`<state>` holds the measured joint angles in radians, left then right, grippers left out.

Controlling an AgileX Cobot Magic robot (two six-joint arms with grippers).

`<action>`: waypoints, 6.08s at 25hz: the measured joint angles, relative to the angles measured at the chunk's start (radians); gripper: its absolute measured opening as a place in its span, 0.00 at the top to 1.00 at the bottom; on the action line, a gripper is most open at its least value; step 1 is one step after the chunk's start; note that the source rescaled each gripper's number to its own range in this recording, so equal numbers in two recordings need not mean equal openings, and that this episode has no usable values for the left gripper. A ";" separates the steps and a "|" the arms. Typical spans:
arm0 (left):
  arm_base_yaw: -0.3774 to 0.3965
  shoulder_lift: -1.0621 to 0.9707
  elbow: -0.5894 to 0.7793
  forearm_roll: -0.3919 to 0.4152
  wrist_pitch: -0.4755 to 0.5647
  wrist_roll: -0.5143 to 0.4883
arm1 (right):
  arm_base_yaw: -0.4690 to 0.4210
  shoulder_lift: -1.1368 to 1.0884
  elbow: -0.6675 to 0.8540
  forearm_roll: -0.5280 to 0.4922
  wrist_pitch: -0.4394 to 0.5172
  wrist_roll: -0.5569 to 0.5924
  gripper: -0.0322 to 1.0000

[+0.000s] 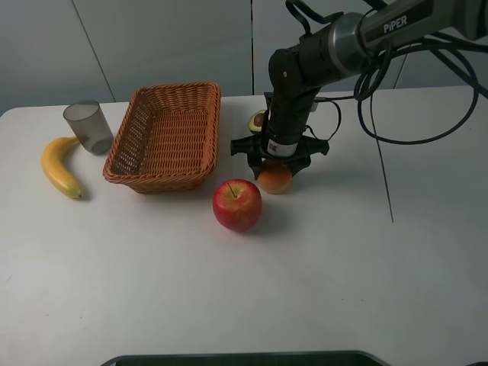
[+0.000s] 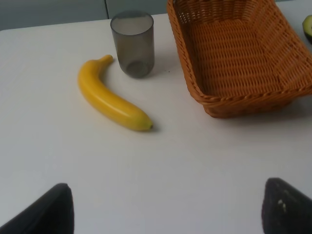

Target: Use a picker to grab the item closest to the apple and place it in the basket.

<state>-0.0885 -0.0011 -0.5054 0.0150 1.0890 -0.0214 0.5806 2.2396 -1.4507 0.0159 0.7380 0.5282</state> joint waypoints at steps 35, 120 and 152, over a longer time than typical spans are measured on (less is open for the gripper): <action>0.000 0.000 0.000 0.000 0.000 0.000 | 0.104 -0.372 -0.050 -0.053 0.121 -0.311 0.97; 0.000 0.000 0.000 0.000 0.000 0.002 | -0.458 -0.874 0.555 -0.001 0.024 -0.403 0.00; 0.000 0.000 0.000 0.000 0.000 0.000 | -0.519 -2.104 0.815 0.011 0.386 -0.541 0.00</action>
<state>-0.0885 -0.0011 -0.5054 0.0150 1.0890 -0.0211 0.0620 0.1358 -0.6360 0.0269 1.1236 -0.0132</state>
